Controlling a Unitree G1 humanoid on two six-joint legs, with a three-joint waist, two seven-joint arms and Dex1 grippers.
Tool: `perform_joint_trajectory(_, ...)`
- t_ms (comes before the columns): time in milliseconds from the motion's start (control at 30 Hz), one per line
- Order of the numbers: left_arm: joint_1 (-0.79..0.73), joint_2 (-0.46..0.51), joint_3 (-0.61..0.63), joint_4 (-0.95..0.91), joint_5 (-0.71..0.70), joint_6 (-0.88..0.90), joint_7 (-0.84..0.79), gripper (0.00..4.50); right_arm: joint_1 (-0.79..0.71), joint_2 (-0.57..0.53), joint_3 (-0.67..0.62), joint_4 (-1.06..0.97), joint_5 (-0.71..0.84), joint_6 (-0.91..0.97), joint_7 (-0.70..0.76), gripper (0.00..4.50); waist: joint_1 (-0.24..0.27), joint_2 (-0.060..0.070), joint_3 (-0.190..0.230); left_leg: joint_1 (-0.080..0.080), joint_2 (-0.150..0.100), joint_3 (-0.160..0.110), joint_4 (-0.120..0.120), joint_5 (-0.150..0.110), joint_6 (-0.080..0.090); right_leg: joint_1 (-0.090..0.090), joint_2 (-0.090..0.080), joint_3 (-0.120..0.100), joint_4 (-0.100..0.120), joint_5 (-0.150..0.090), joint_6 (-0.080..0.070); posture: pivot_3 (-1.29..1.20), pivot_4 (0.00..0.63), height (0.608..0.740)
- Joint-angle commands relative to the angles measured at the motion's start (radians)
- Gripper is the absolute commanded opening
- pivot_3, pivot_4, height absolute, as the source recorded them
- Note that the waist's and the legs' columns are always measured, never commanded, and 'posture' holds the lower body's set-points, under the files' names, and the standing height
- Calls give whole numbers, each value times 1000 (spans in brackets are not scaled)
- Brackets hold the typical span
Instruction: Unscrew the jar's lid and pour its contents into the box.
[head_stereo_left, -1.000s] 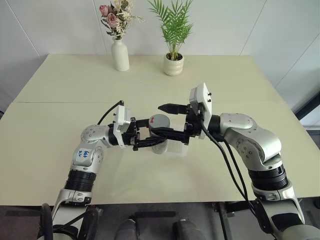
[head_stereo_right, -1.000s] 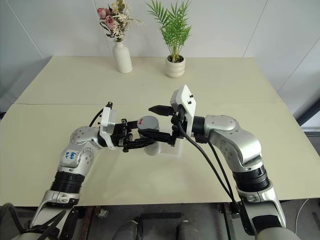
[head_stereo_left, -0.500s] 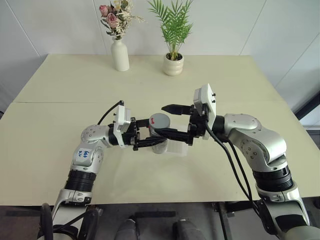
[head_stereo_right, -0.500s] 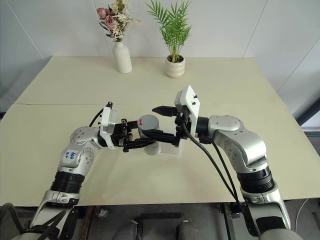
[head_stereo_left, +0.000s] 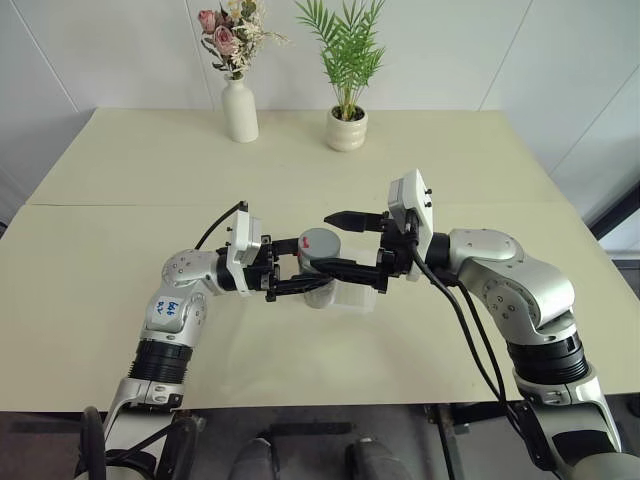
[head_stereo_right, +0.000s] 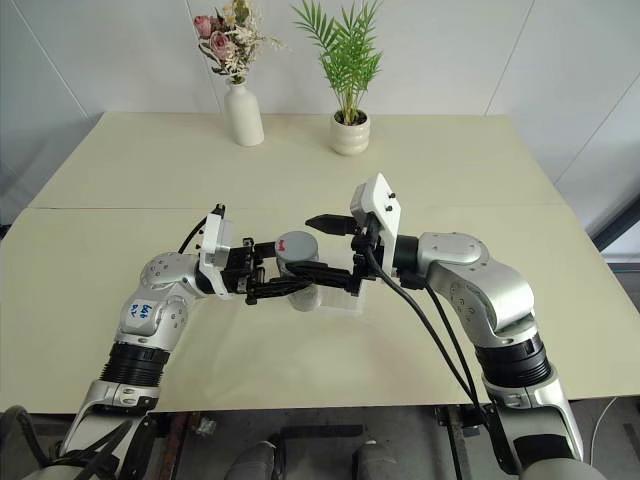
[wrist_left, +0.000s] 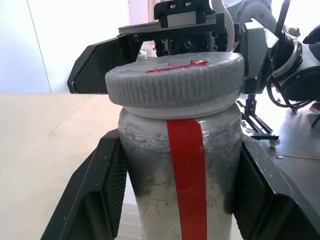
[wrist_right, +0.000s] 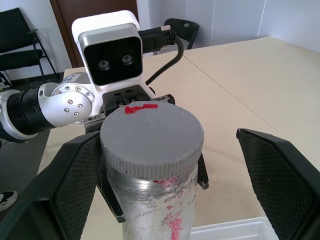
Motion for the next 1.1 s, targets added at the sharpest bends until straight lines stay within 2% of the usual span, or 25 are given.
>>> perform_joint_trajectory(33, -9, 1, 12, -24, -14, -15, -2, 2433, -17, 16, -10, -35, 22, -6, 6, 4430, -1, 0, 0, 0, 0, 0, 0, 0, 0, 0, 0, 0, 0, 0, 0, 0, 150, 740)
perform_joint_trajectory(500, -2, 7, 12, -39, -14, -8, 1, 2433, -17, 46, -8, -34, 34, 4, 7, 4430, -2, 0, 0, 0, 0, 0, 0, 0, 0, 0, 0, 0, 0, 0, 0, 0, 150, 740)
perform_joint_trajectory(600, -2, 7, 11, -40, -13, -8, 1, 2433, -19, 51, -8, -31, 35, 5, 6, 3784, -2, 0, 0, 0, 0, 0, 0, 0, 0, 0, 0, 0, 0, 0, 0, 0, 150, 740)
perform_joint_trajectory(733, -3, 8, 10, -40, -12, -9, 1, 2433, -19, 57, -9, -30, 38, 6, 5, 2534, -2, 0, 0, 0, 0, 0, 0, 0, 0, 0, 0, 0, 0, 0, 0, 0, 150, 740)
perform_joint_trajectory(933, -3, 10, 8, -42, -13, -4, -1, 2433, -22, 71, -21, -39, 52, 11, -8, 2534, -5, 0, 0, 0, 0, 0, 0, 0, 0, 0, 0, 0, 0, 0, 0, 0, 150, 740)
perform_joint_trajectory(1100, 1, 16, 7, -46, -13, 1, -3, 2433, -72, 107, -87, -51, 136, 31, -32, 2534, -11, 0, 0, 0, 0, 0, 0, 0, 0, 0, 0, 0, 0, 0, 0, 0, 150, 740)
